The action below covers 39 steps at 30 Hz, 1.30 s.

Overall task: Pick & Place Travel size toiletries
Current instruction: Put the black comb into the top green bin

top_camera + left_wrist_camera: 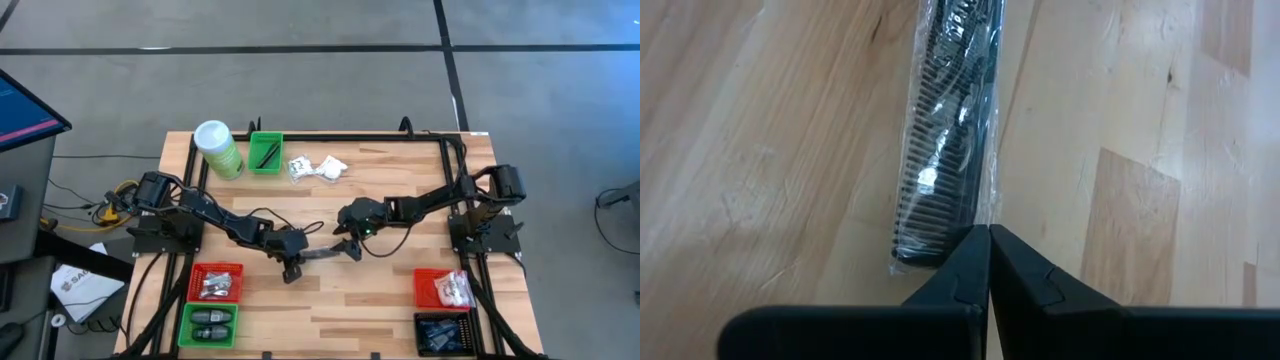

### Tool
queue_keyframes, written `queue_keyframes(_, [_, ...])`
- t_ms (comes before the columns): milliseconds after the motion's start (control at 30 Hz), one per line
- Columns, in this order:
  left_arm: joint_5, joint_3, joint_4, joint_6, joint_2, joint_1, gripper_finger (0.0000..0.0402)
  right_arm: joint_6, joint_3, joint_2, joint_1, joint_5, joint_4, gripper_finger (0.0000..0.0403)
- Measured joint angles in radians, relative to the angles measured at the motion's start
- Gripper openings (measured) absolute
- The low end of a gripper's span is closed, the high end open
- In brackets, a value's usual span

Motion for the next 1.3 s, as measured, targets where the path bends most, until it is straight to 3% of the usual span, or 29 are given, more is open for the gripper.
queue_keyframes(667, [-0.004,-0.002,0.005,0.057,0.000,0.006,0.0000,-0.023,0.023,0.001,0.018,-0.003,-0.048,0.0281])
queue_keyframes(967, [0.018,-0.002,0.001,0.087,0.000,0.027,0.0000,0.037,0.150,0.173,0.021,-0.058,-0.096,0.0281])
queue_keyframes(1133, [0.009,-0.002,0.000,0.085,0.000,0.020,0.0000,0.017,0.210,0.202,0.020,-0.060,-0.093,0.0281])
queue_keyframes(1300, [0.008,-0.002,0.000,0.079,0.000,0.021,0.0000,-0.019,0.239,0.227,0.020,-0.129,-0.147,0.0281])
